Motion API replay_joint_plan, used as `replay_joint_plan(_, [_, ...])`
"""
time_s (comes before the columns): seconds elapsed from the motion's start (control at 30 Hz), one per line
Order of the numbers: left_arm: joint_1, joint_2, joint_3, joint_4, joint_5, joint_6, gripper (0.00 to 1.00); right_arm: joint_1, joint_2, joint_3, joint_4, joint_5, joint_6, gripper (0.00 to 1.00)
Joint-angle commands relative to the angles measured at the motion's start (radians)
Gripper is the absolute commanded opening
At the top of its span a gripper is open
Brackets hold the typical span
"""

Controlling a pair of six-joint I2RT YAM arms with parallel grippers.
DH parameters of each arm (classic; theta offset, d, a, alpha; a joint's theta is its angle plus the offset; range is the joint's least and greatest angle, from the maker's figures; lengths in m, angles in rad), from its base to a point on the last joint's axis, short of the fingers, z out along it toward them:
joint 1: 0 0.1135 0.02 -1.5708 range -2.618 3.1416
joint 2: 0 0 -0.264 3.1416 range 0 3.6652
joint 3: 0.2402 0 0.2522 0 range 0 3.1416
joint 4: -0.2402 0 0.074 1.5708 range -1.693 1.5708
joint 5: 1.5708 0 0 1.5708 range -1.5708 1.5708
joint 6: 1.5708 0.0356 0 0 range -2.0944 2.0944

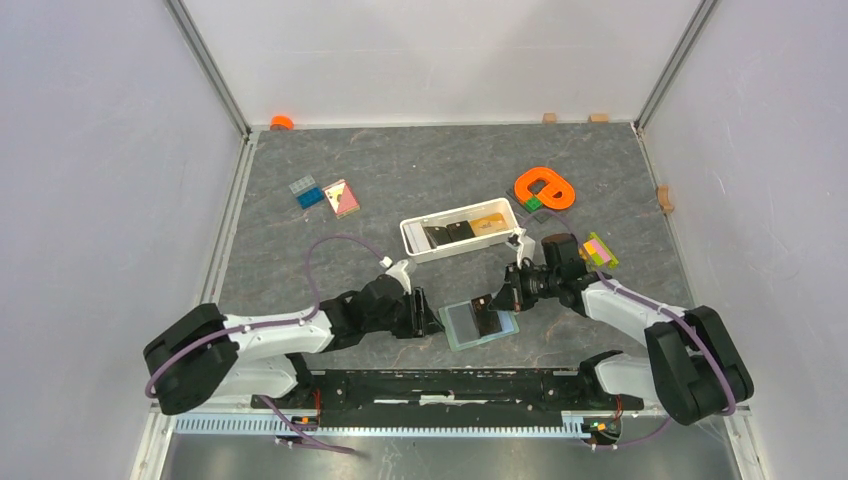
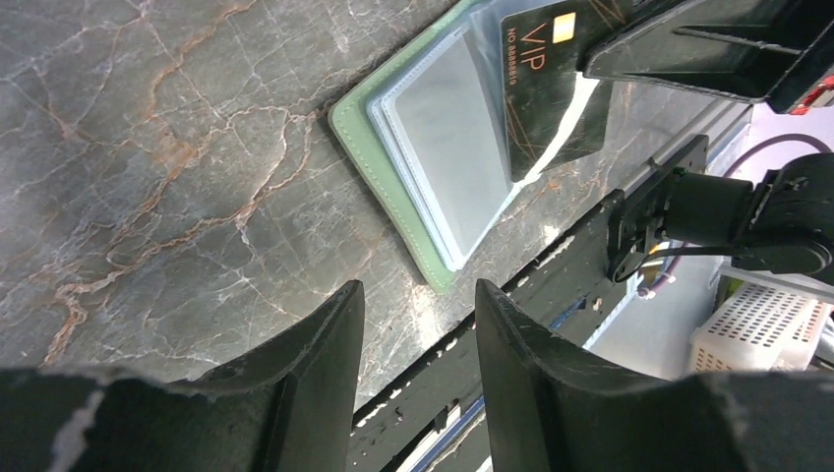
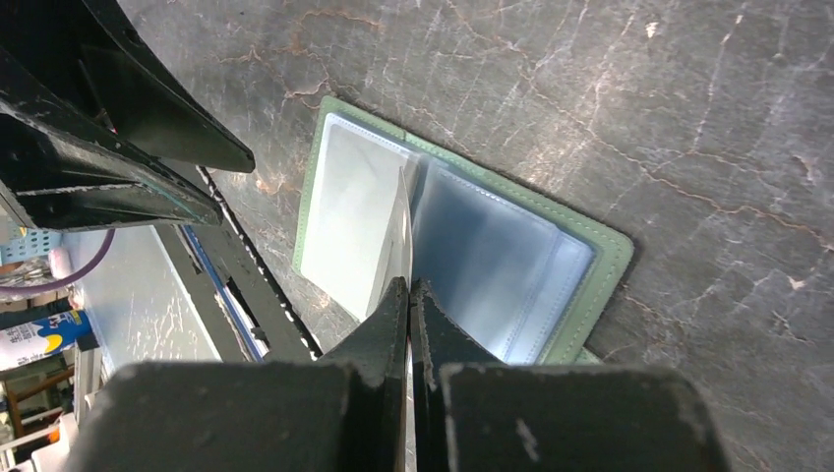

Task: Put the credit cards into the card holder
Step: Insert the credit card into the card holder.

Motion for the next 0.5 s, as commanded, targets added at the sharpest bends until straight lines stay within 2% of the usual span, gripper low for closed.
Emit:
replay_joint_plan(0.0, [-0.012, 0.041, -0.009, 0.089, -0.032, -0.052, 0.52, -0.017, 0.024, -0.005, 0.036, 0.002, -0.019, 0.0])
replay_joint_plan(0.17, [-0.012, 0.119, -0.034, 0.195, -0.008, -0.075, 0.51, -0.019, 0.048, -0.032, 0.049, 0.005, -0.003, 0.0])
replay_joint_plan(0.47, [-0.012, 0.21, -0.02, 0.254, 0.009, -0.067, 0.34, -0.02, 0.06, -0.057, 0.102, 0.014, 0.034, 0.0])
